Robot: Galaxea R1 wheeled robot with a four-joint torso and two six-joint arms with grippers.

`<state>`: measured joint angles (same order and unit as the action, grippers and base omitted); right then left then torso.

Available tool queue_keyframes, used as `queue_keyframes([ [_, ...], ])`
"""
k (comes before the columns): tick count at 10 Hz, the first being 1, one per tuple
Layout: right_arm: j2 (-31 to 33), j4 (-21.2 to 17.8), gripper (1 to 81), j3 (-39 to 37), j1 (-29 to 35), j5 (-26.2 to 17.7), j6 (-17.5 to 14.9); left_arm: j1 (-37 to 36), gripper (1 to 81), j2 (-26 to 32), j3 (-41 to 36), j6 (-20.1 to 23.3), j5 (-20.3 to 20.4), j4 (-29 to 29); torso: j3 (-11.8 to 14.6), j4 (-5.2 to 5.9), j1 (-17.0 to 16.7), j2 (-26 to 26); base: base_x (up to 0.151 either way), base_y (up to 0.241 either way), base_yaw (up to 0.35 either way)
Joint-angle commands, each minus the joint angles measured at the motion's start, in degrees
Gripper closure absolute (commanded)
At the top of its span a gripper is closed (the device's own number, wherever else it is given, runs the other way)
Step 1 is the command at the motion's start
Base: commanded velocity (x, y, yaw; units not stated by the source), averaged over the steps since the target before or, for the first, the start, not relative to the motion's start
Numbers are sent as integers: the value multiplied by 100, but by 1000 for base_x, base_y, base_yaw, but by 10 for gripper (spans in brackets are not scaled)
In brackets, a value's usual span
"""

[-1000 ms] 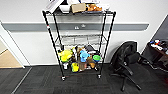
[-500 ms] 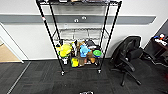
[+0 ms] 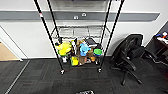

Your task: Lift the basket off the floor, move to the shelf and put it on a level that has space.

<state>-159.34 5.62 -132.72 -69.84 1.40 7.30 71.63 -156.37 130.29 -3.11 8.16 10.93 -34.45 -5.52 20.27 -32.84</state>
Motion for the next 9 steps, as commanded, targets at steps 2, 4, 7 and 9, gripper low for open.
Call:
queue_keyframes([
  [2, 128, 53, 10, 19, 351, -342, -9, -224, 10, 44, -56, -14, -332, 32, -2, 0, 478, -750, 0, 0, 0],
  [4, 146, 71, 10, 10, 466, -447, -62, -215, 10, 35, 13, -181, -341, 32, -2, 0, 727, -1144, 0, 0, 0],
  [7, 172, 80, 10, 28, 607, -659, -71, -206, 10, -140, 557, -585, -350, 40, -5, 0, 1105, -1745, 0, 0, 0],
  [9, 190, 79, 10, 19, 615, -659, -71, -206, 10, -273, 752, -594, -367, 32, -540, 0, 1338, -2114, 0, 0, 0],
])
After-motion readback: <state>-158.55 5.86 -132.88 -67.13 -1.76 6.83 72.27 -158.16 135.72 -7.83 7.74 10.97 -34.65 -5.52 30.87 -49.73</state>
